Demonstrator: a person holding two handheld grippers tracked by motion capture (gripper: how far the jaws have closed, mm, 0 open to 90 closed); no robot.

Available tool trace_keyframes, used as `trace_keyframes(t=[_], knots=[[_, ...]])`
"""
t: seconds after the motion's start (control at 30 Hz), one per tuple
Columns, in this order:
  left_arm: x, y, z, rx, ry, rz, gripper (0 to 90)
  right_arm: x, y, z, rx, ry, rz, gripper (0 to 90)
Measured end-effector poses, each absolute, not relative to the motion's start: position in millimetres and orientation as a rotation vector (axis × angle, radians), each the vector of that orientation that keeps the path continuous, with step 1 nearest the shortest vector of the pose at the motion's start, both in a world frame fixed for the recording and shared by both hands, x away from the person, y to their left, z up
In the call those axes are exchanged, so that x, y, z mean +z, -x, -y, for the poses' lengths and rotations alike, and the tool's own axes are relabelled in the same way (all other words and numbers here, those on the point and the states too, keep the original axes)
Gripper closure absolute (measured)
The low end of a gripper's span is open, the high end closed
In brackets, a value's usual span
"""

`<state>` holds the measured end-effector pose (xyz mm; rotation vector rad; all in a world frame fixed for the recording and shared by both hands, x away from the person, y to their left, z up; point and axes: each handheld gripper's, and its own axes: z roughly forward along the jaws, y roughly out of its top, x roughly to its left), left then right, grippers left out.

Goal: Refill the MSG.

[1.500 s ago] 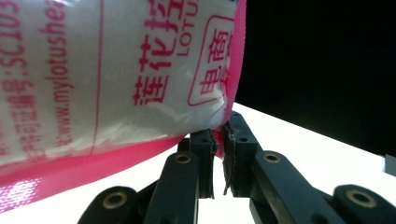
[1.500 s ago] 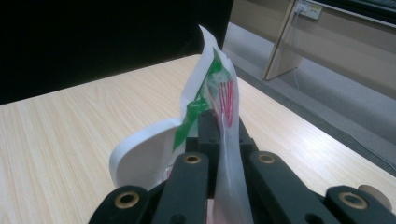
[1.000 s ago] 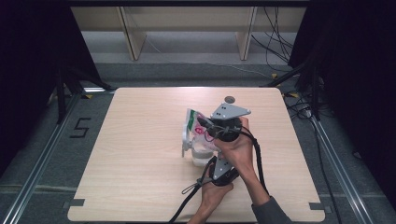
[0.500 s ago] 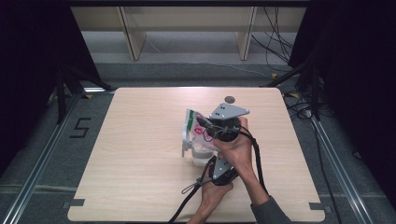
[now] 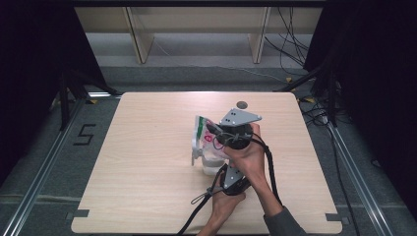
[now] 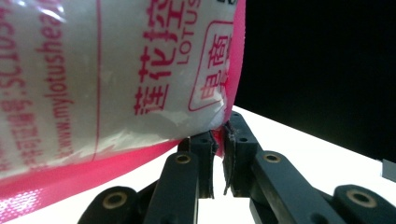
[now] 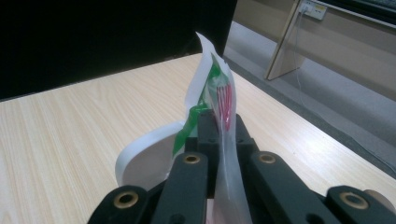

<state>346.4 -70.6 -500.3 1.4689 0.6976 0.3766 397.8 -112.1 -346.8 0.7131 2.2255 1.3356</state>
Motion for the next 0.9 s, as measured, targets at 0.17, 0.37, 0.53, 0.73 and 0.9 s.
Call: trace_keyframes(t=[0.17,0.37,0.53,0.73,0.9], knots=[[-500.5,-346.3,70.5,0.378,-1.47,-0.698,82.7,-347.3,-399.1,111.3,1.335,-0.689,-2.213,88.1],[-500.3,-346.2,68.9,0.376,-1.49,-0.69,82.7,-347.2,-398.8,110.9,1.34,-0.694,-2.221,88.1],[-500.4,-346.4,68.9,0.375,-1.486,-0.69,82.7,-346.8,-399.5,111.6,1.334,-0.68,-2.219,88.1],[-500.7,-347.4,69.5,0.366,-1.473,-0.693,82.6,-346.9,-398.9,110.0,1.329,-0.675,-2.231,88.0],[-500.6,-348.5,71.6,0.369,-1.452,-0.694,82.6,-347.2,-399.0,109.6,1.346,-0.681,-2.229,88.0]])
